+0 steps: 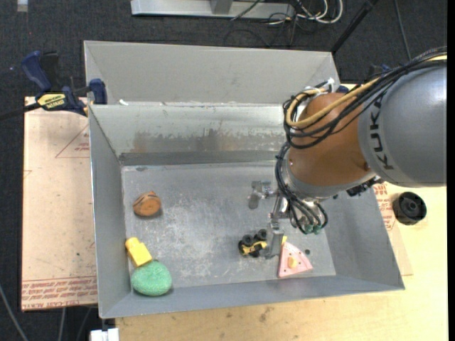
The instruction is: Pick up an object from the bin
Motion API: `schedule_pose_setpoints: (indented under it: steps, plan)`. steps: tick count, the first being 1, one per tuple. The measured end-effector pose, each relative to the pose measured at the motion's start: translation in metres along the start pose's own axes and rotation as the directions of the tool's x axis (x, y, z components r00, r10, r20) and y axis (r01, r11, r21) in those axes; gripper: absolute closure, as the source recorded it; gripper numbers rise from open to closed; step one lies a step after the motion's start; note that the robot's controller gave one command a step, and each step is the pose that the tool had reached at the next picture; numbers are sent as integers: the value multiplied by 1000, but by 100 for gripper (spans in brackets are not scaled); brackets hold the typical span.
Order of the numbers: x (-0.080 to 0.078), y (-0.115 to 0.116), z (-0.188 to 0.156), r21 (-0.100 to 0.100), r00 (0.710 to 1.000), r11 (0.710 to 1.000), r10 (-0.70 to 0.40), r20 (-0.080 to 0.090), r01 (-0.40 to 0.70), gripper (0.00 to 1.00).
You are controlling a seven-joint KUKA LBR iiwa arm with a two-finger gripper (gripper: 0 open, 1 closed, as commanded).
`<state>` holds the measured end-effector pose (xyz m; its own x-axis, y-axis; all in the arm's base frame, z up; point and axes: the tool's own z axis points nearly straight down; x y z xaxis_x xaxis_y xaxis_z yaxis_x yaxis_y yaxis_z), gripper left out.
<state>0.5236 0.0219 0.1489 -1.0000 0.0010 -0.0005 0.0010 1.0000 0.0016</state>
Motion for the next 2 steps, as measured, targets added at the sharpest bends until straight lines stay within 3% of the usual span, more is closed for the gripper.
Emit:
schedule_pose_setpoints:
  steps: [1,2]
  plan:
    - [13,-5,66,0,999,999,43,1,-43,100]
    - [13,-5,66,0,999,999,44,1,-44,100]
